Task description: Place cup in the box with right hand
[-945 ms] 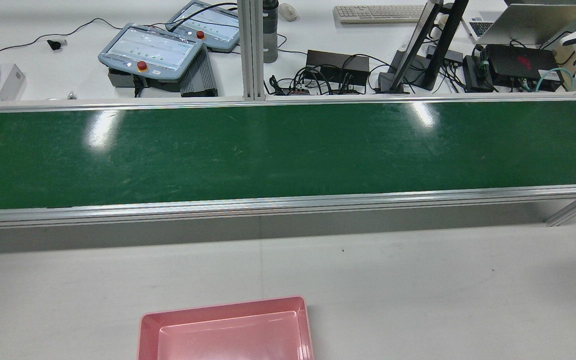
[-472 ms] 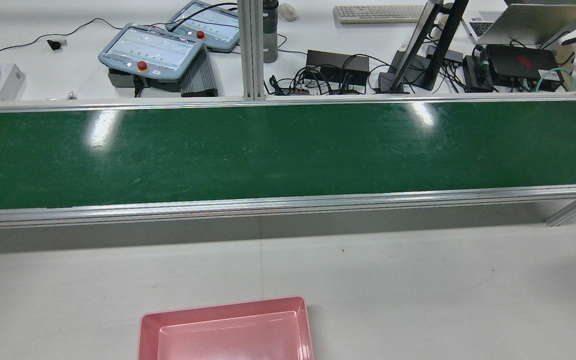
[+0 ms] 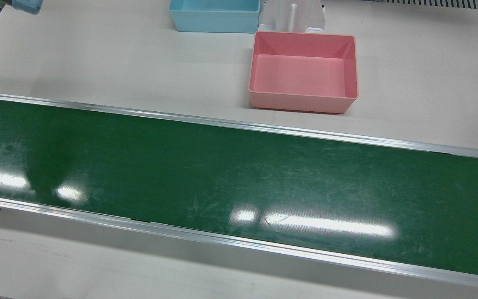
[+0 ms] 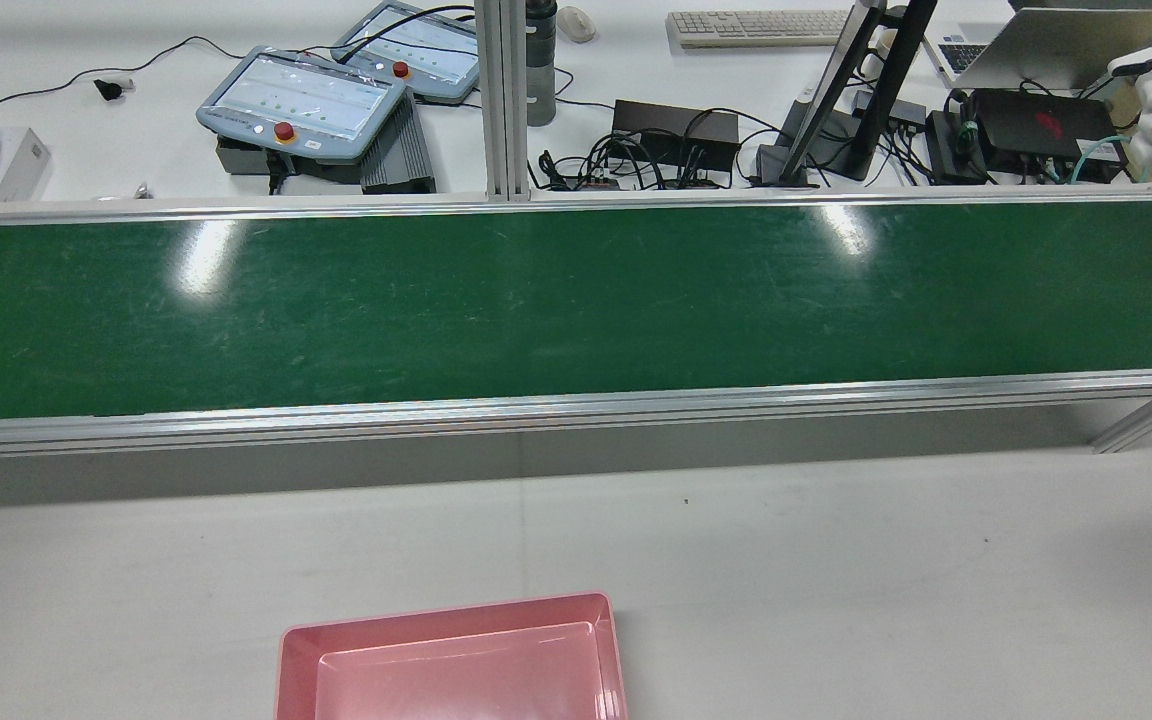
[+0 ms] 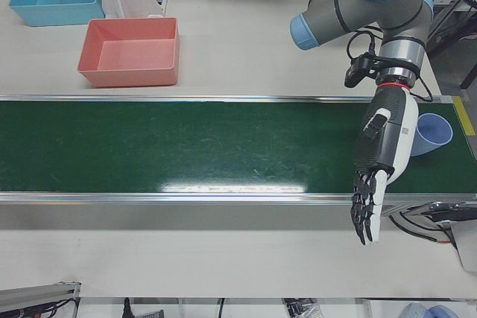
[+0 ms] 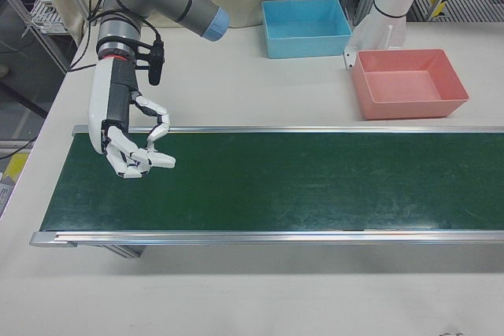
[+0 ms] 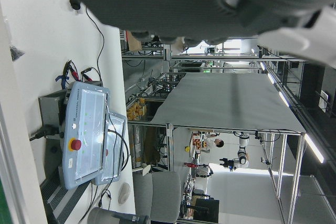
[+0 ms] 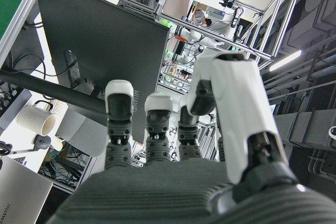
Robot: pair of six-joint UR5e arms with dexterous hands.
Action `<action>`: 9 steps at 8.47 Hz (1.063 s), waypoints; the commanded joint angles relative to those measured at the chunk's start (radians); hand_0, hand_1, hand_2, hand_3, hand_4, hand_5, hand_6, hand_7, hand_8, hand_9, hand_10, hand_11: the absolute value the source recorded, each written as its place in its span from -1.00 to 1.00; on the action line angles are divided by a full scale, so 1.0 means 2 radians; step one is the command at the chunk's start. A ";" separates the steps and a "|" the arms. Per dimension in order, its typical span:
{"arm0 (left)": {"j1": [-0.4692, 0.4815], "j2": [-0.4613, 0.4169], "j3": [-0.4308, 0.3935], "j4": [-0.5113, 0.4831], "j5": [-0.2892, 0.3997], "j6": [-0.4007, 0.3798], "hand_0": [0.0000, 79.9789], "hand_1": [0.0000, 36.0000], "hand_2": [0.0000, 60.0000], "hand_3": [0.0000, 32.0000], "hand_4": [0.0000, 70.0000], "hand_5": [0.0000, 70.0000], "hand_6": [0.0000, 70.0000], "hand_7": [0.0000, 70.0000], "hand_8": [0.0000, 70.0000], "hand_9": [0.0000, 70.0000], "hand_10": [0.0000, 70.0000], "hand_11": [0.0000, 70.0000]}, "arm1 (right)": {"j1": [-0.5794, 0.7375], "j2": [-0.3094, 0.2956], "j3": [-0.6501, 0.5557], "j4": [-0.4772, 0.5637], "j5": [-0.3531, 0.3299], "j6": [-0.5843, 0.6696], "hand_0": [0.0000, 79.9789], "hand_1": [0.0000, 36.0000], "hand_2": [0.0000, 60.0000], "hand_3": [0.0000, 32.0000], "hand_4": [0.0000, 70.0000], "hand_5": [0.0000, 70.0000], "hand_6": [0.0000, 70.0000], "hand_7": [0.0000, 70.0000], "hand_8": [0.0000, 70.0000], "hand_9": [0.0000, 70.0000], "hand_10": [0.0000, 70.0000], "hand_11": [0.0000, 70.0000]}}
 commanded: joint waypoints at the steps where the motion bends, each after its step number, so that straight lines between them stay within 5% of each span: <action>1: 0.000 0.000 0.000 -0.001 0.000 0.000 -1.00 -1.00 -1.00 -1.00 -1.00 -1.00 -1.00 -1.00 -1.00 -1.00 -1.00 -1.00 | 0.000 0.001 0.001 0.001 -0.002 0.010 0.94 1.00 0.68 -1.00 -0.59 -0.49 -0.43 0.69 0.07 0.63 -0.11 0.36; 2: 0.000 0.000 0.001 -0.001 0.000 0.000 -1.00 -1.00 -1.00 -1.00 -1.00 -1.00 -1.00 -1.00 -1.00 -1.00 -1.00 -1.00 | -0.001 0.001 0.001 0.000 -0.002 0.014 0.98 0.87 -0.49 -1.00 -0.70 -0.57 -0.61 0.05 -0.35 0.04 -0.42 -0.05; 3: 0.000 0.000 0.000 -0.001 0.000 0.000 -1.00 -1.00 -1.00 -1.00 -1.00 -1.00 -1.00 -1.00 -1.00 -1.00 -1.00 -1.00 | 0.000 0.000 0.007 -0.001 -0.001 0.015 0.92 0.79 -0.52 -1.00 -0.80 -0.61 -0.64 -0.01 -0.43 -0.07 -0.51 -0.19; 4: 0.000 0.000 0.000 -0.001 0.000 0.000 -1.00 -1.00 -1.00 -1.00 -1.00 -1.00 -1.00 -1.00 -1.00 -1.00 -1.00 -1.00 | 0.000 -0.001 0.006 -0.008 0.000 0.015 0.81 0.89 0.19 -1.00 -0.70 -0.57 -0.54 0.35 -0.21 0.26 -0.37 0.02; 5: 0.000 0.000 0.000 -0.001 0.000 0.000 -1.00 -1.00 -1.00 -1.00 -1.00 -1.00 -1.00 -1.00 -1.00 -1.00 -1.00 -1.00 | -0.002 0.000 0.006 -0.010 0.000 0.015 0.53 1.00 1.00 -1.00 -0.47 -0.47 -0.41 0.70 0.11 0.66 -0.07 0.42; 6: 0.000 0.000 0.000 -0.001 0.000 0.000 -1.00 -1.00 -1.00 -1.00 -1.00 -1.00 -1.00 -1.00 -1.00 -1.00 -1.00 -1.00 | -0.002 0.000 0.005 -0.011 0.000 0.015 0.61 1.00 1.00 -1.00 -0.43 -0.43 -0.27 1.00 0.31 0.98 0.14 0.69; 7: 0.000 0.000 0.000 -0.001 0.000 0.000 -1.00 -1.00 -1.00 -1.00 -1.00 -1.00 -1.00 -1.00 -1.00 -1.00 -1.00 -1.00 | -0.003 0.000 0.006 -0.011 0.000 0.015 0.70 1.00 1.00 -1.00 -0.34 -0.37 -0.04 1.00 0.64 1.00 0.35 0.99; 8: 0.000 0.000 0.000 -0.001 0.000 0.000 -1.00 -1.00 -1.00 -1.00 -1.00 -1.00 -1.00 -1.00 -1.00 -1.00 -1.00 -1.00 | -0.003 0.000 0.007 -0.011 0.000 0.015 0.52 1.00 1.00 -1.00 -0.56 -0.35 0.04 1.00 0.77 1.00 0.41 1.00; 9: 0.001 0.000 0.000 -0.001 0.000 0.000 -1.00 -1.00 -1.00 -1.00 -1.00 -1.00 -1.00 -1.00 -1.00 -1.00 -1.00 -1.00 | -0.003 0.000 0.007 -0.011 0.000 0.015 0.54 1.00 1.00 -1.00 -0.58 -0.35 0.01 1.00 0.74 1.00 0.38 1.00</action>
